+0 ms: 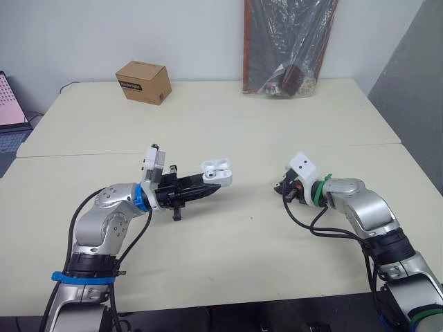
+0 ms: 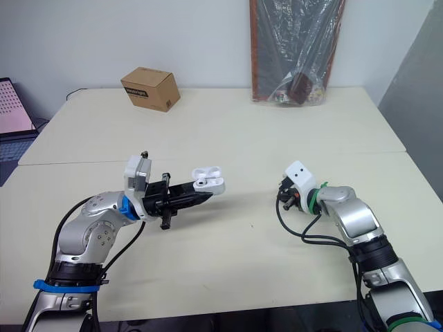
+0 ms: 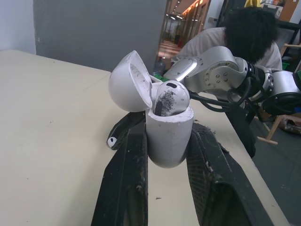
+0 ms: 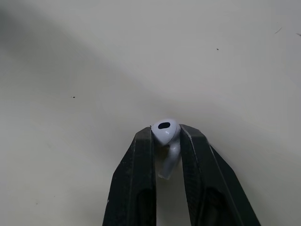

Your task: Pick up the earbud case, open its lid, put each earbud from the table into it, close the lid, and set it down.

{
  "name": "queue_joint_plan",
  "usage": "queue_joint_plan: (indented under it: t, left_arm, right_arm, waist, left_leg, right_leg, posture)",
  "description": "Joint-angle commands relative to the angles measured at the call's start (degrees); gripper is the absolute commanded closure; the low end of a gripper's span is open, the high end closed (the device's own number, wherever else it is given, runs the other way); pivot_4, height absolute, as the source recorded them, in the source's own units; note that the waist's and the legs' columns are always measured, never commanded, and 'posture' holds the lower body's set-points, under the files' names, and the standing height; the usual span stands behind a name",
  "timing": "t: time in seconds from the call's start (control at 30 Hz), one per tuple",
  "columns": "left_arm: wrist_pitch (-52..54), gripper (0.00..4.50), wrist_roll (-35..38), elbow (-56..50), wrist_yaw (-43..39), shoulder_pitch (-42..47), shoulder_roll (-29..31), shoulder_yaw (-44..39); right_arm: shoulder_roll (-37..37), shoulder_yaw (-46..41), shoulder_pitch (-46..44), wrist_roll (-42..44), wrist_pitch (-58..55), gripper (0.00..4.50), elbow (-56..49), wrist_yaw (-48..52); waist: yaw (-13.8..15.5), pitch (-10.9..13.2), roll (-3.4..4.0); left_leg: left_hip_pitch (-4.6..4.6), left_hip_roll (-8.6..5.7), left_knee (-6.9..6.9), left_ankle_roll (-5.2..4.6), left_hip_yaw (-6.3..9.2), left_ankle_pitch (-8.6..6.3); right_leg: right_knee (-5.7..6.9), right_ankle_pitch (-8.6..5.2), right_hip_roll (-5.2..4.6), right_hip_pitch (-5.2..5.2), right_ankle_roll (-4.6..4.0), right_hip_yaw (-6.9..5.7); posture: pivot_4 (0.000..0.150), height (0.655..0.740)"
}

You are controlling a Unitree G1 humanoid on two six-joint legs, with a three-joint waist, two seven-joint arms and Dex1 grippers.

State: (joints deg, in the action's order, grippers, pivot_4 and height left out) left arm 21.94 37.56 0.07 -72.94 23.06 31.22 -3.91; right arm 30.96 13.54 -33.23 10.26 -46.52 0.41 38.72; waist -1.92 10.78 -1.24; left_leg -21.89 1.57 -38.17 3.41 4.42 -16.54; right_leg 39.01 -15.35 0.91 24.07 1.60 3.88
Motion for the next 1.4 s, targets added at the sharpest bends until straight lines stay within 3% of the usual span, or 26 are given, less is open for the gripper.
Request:
queue_joint_plan:
  t: [0.03, 0.27, 0.93, 1.4]
  left_arm:
    - [-0.79, 3.75, 0.09, -1.99, 0.29, 0.52, -0.22, -0.09]
    - [-0.73, 3.75, 0.16, -2.16, 0.4, 0.38, -0.21, -0.02]
    - [-0.73, 3.75, 0.27, -2.31, 0.45, 0.27, -0.18, 0.0]
    - [-0.67, 3.75, 0.2, -1.97, 0.22, 0.58, -0.08, 0.1]
  right_arm:
    - [0.44, -0.9, -0.7, -0.56, -0.43, 4.13, -0.21, 0.08]
    - [1.97, 0.2, 0.04, -1.07, 1.62, 4.12, -0.98, 2.05]
    - [14.79, 5.28, 13.13, -0.96, 24.44, 4.12, -14.24, 24.68]
    - [16.0, 6.03, 13.43, -3.52, 31.84, 4.12, -11.14, 31.44]
  waist:
    - [0.0, 0.0, 0.0]
    - [0.01, 0.0, 0.0]
    - [0.07, 0.0, -0.01]
    - [0.08, 0.0, -0.01]
  left_leg:
    - [0.0, 0.0, 0.0, 0.0, 0.0, 0.0]
    - [0.0, 0.0, 0.0, 0.0, 0.0, 0.0]
    - [0.02, 0.01, -0.02, 0.0, 0.04, 0.0]
    - [0.02, 0.0, -0.2, 0.0, 0.03, 0.0]
  right_leg:
    - [0.0, 0.0, 0.0, 0.0, 0.0, 0.0]
    - [0.0, 0.0, 0.0, 0.0, 0.0, 0.0]
    - [-0.01, 0.0, 0.0, -0.03, 0.0, -0.05]
    - [0.02, 0.0, 0.0, -0.08, 0.01, -0.03]
  posture:
    - [0.15, 0.74]
    - [0.15, 0.74]
    - [0.15, 0.74]
    - [0.15, 0.74]
